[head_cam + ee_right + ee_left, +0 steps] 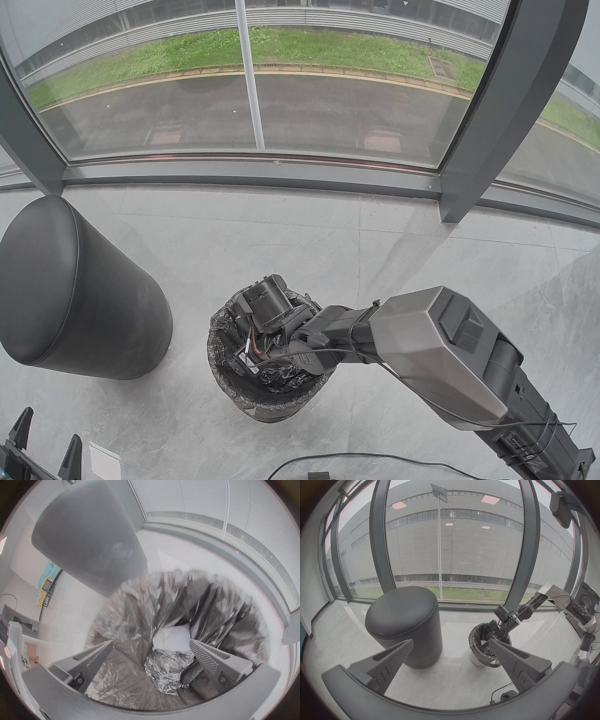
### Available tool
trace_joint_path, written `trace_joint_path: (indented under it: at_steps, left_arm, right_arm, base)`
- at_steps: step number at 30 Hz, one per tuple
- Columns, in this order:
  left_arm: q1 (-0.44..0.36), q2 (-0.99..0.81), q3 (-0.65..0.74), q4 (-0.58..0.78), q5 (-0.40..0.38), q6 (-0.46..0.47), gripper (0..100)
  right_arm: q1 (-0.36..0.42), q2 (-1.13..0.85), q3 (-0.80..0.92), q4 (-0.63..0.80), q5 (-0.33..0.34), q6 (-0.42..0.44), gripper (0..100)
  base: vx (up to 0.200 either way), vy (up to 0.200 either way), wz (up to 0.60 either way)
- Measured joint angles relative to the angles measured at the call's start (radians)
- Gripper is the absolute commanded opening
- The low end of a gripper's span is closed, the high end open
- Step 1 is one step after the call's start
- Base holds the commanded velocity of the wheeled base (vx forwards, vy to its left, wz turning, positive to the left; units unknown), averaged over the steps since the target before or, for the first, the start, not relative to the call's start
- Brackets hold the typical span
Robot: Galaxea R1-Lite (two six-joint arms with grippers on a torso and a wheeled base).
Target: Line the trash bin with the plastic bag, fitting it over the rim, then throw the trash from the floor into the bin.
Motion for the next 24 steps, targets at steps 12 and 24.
trace_joint_path:
  at_steps: [12, 24]
  left_arm:
    - [0.0, 0.0, 0.0, -0.005, 0.014, -0.009, 100]
    - [0.0, 0.0, 0.001, -0.005, 0.018, -0.009, 100]
  right_arm:
    - [0.025, -0.194, 0.0, 0.105, -0.084, -0.113, 100]
    - [-0.02, -0.397, 0.0, 0.348, -0.279, -0.164, 100]
  base:
    - [0.0, 0.0, 0.0]
    - [0.0, 0.0, 0.0]
